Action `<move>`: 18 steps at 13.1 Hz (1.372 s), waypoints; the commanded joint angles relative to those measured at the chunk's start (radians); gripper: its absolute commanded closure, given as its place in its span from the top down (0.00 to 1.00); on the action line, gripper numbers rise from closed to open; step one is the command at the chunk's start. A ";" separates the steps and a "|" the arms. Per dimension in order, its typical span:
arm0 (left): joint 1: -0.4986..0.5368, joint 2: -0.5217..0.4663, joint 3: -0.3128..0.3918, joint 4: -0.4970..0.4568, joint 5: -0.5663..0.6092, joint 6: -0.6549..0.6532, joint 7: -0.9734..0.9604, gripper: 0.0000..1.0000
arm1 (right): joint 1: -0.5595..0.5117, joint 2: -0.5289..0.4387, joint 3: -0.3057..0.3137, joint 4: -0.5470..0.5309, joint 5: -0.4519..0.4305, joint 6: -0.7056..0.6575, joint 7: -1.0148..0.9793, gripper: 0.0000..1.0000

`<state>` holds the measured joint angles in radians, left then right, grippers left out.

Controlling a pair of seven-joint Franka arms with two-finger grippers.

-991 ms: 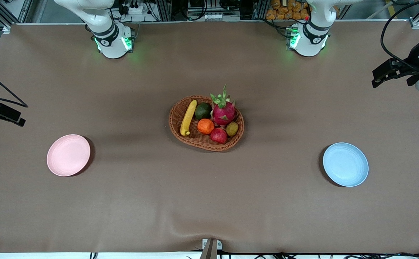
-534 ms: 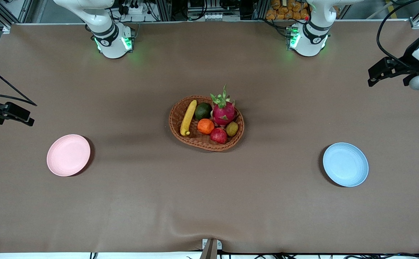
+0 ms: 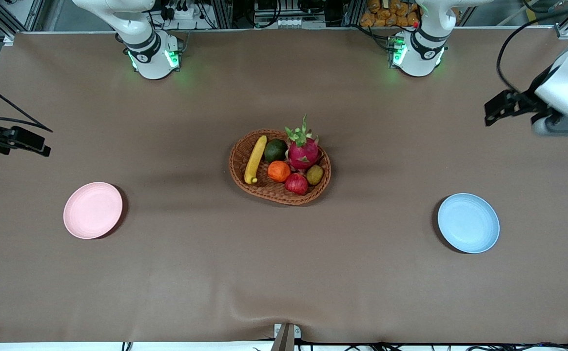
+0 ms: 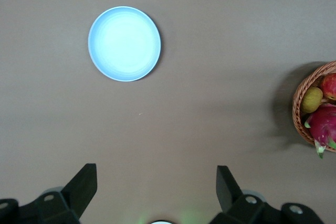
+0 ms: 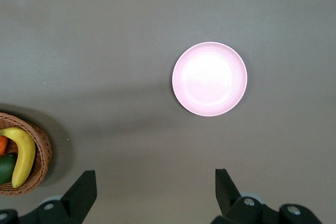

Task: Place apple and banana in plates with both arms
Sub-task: 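Reach the left gripper down into the basket toward the red apple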

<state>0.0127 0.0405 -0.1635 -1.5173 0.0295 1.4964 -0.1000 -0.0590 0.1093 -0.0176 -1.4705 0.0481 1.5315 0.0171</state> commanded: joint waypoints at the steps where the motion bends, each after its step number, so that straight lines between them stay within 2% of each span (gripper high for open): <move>1: -0.026 0.041 -0.017 0.019 -0.005 0.036 -0.023 1.00 | -0.039 -0.023 0.001 0.004 0.010 -0.027 -0.005 1.00; 3: -0.077 0.114 -0.019 0.016 -0.014 0.077 -0.070 1.00 | -0.039 -0.023 0.001 0.004 0.010 -0.024 -0.009 1.00; 7: -0.226 0.266 -0.018 0.017 -0.008 0.208 -0.350 1.00 | -0.039 -0.022 -0.001 0.004 0.010 -0.016 -0.008 1.00; 11: -0.318 0.369 -0.021 0.020 -0.054 0.318 -0.437 1.00 | -0.041 -0.026 -0.002 -0.001 -0.004 -0.030 -0.011 1.00; 14: -0.390 0.447 -0.021 0.023 -0.049 0.447 -0.570 1.00 | -0.065 -0.033 -0.002 0.003 -0.004 -0.089 -0.048 1.00; 17: -0.442 0.507 -0.021 0.028 -0.052 0.543 -0.656 1.00 | -0.056 -0.030 0.004 0.003 0.018 -0.175 -0.185 1.00; 18: -0.477 0.530 -0.016 0.029 -0.048 0.576 -0.682 1.00 | -0.055 -0.028 0.005 -0.001 0.060 -0.180 -0.193 1.00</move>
<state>-0.4205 0.5309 -0.1913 -1.5184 -0.0068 2.0351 -0.7392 -0.1090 0.0885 -0.0244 -1.4704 0.0638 1.3767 -0.1327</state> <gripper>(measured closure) 0.000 0.000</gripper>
